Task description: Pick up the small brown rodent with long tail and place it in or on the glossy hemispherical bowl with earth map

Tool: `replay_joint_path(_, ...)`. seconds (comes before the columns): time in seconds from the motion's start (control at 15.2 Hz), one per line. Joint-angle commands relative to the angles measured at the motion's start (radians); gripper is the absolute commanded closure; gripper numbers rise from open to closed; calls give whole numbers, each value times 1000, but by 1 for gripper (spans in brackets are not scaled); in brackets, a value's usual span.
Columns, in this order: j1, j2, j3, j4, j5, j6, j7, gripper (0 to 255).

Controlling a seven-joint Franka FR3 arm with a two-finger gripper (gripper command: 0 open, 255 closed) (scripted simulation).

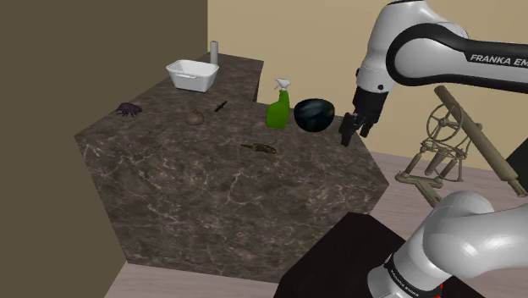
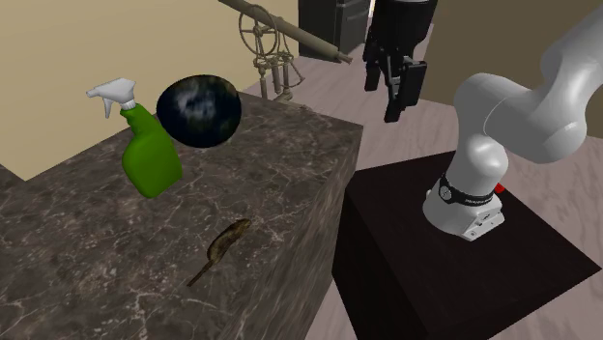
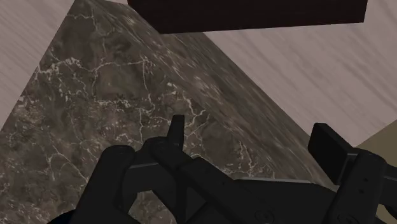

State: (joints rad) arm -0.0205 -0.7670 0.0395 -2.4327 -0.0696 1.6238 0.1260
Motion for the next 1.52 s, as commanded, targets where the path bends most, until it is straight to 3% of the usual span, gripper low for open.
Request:
replay_joint_path(0.0, 0, 0, 0, 0, 0, 0, 0, 0)
replay_joint_path(0.66, 73, 338, -120, 85, 3, 310, -323, 0)
replay_joint_path(1.06, 123, 560, -161, 203, 62, 435, -528, 0)
replay_joint_path(1.45, 156, 778, -166, 363, 152, 504, -735, 0)
